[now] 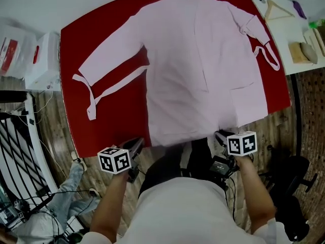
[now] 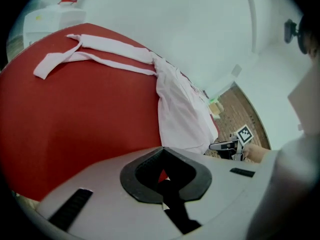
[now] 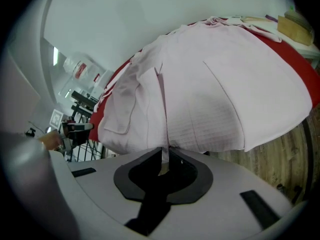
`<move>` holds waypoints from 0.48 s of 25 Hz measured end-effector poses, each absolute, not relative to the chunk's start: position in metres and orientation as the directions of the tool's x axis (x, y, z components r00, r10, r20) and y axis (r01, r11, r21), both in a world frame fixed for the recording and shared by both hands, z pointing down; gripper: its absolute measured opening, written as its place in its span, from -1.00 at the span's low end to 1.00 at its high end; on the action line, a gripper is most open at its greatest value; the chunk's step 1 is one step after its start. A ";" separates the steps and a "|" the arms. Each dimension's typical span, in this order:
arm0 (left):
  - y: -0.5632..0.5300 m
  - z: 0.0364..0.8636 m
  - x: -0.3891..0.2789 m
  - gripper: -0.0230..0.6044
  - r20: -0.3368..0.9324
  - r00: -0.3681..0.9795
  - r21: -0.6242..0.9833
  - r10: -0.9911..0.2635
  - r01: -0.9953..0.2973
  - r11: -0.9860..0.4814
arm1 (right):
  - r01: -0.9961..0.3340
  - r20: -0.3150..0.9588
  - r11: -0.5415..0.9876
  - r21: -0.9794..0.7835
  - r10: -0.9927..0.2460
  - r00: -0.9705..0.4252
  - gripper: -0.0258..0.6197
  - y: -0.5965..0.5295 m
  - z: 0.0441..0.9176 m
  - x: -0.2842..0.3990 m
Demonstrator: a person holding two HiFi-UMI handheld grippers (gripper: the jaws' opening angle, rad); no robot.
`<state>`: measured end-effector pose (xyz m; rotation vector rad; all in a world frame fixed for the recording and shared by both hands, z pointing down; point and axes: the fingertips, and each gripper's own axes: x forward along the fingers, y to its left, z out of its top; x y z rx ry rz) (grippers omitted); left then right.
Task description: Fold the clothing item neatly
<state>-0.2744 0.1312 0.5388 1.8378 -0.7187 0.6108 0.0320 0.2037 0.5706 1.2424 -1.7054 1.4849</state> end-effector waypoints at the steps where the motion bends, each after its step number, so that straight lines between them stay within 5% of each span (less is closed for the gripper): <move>1: 0.128 0.537 -0.272 -0.91 0.687 0.699 0.634 -0.197 -0.710 -0.306 | -0.895 0.863 -0.044 -0.445 -0.289 -0.415 -0.84 0.204 0.569 0.033; 12: 0.077 0.501 -0.225 -0.91 0.583 0.788 0.646 -0.198 -0.598 -0.475 | -0.906 0.797 0.045 -0.420 -0.458 -0.393 -0.66 0.166 0.520 0.043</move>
